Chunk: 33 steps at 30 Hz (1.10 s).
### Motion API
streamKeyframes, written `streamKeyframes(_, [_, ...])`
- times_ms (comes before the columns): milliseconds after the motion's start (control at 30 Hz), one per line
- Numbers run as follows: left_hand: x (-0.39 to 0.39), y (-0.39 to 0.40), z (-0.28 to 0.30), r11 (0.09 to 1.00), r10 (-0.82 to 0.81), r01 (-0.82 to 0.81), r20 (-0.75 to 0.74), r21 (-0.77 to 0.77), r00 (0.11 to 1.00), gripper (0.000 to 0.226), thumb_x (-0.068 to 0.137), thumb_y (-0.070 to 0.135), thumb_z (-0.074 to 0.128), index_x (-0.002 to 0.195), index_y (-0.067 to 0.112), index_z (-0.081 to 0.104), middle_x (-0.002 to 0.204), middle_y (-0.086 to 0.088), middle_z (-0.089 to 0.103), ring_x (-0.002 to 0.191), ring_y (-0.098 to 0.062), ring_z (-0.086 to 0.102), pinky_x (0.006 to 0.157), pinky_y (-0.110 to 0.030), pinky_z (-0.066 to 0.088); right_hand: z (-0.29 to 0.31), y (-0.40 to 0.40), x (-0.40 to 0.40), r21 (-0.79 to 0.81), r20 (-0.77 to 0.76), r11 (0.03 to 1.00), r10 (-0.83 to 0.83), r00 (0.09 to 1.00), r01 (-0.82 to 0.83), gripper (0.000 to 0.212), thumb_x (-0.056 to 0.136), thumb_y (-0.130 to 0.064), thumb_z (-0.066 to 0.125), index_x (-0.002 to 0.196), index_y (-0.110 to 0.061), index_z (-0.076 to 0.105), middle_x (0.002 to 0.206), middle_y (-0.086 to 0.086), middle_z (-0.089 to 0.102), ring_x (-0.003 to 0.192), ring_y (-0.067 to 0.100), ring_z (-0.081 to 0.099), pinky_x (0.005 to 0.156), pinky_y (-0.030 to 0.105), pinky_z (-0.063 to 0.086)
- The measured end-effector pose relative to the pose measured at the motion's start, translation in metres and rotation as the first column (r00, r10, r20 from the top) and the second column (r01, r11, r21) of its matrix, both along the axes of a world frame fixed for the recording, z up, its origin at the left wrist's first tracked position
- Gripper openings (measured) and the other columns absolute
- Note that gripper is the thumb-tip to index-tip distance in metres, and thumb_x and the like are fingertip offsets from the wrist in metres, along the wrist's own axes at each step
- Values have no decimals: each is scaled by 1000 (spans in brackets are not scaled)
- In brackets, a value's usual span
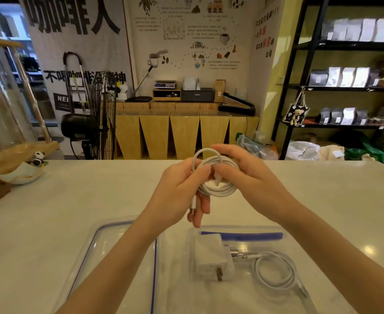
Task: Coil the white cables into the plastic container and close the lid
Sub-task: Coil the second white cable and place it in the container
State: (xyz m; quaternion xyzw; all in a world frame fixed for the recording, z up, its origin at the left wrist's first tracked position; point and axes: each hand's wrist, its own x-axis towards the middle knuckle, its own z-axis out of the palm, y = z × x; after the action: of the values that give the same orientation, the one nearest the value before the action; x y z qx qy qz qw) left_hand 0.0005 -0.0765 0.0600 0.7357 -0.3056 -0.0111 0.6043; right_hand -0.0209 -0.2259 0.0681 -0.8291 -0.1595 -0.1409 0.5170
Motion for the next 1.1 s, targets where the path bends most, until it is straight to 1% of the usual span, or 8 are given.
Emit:
streamKeyframes(133, [-4, -1, 4, 997, -81, 81, -63, -8, 995, 28, 95, 21, 34, 79, 4, 50, 41, -3, 58, 26, -12, 47, 32, -20, 38, 1, -4, -9, 85, -49, 992, 95, 994, -91, 19, 92, -24, 43, 95, -24, 62, 59, -11, 53, 55, 1, 49, 53, 13, 43])
streamKeyframes(267, [-8, 1, 10, 990, -138, 138, -157, -12, 978, 32, 94, 21, 35, 68, 9, 49, 37, -3, 55, 24, -12, 44, 30, -16, 37, 4, -13, -18, 213, -265, 977, 70, 962, -12, 41, 91, -40, 35, 69, -15, 60, 44, -8, 37, 42, 7, 32, 45, 19, 33])
streamKeyframes(467, [-8, 8, 12, 897, -280, 338, -225, 285, 933, 28, 91, 23, 41, 73, 5, 52, 42, -4, 57, 27, -12, 46, 34, -14, 39, -7, -38, -39, -74, -354, 988, 102, 930, -136, 47, 69, -61, 41, 46, -22, 52, 41, -8, 38, 36, 7, 27, 37, 14, 27])
streamKeyframes(633, [-17, 0, 4, 676, -386, 536, -376, 506, 842, 25, 90, 26, 45, 88, 5, 58, 57, -6, 62, 39, -13, 54, 43, -21, 45, -12, -61, -57, -207, -579, 897, 209, 788, -390, 48, 72, -61, 45, 50, -19, 53, 44, -6, 40, 40, 10, 31, 44, 20, 30])
streamKeyframes(767, [-27, -20, -13, 636, -263, 338, -217, 693, 940, 26, 89, 33, 51, 86, 11, 65, 71, -9, 66, 58, -11, 57, 57, -25, 45, -26, -70, -64, -311, -500, 901, 114, 858, -302, 48, 79, -63, 47, 60, -26, 69, 57, -2, 59, 55, 13, 51, 62, 26, 42])
streamKeyframes(833, [-33, -28, -21, 590, -235, 225, -101, 776, 967, 27, 88, 37, 51, 84, 15, 66, 68, -4, 62, 57, -8, 50, 57, -25, 41, -31, -70, -67, -323, -480, 912, 73, 874, -253, 38, 79, -56, 52, 58, -27, 68, 55, -9, 61, 56, 4, 53, 60, 20, 41])
streamKeyframes(933, [-40, -32, -27, 585, -185, 128, -22, 801, 982, 22, 86, 37, 53, 78, 22, 66, 61, 6, 57, 54, -7, 48, 53, -22, 39, -40, -70, -69, -316, -521, 922, 28, 853, -223, 31, 84, -40, 56, 66, -21, 72, 58, -11, 65, 55, 0, 54, 57, 16, 42])
streamKeyframes(1100, [-49, -35, -38, 627, -106, 41, 33, 778, 994, 24, 86, 33, 56, 81, 14, 70, 69, -5, 66, 53, -7, 50, 55, -22, 43, -50, -69, -69, -232, -614, 944, 44, 788, -233, 21, 86, -30, 57, 91, -15, 71, 71, -6, 69, 62, 4, 61, 61, 25, 49])
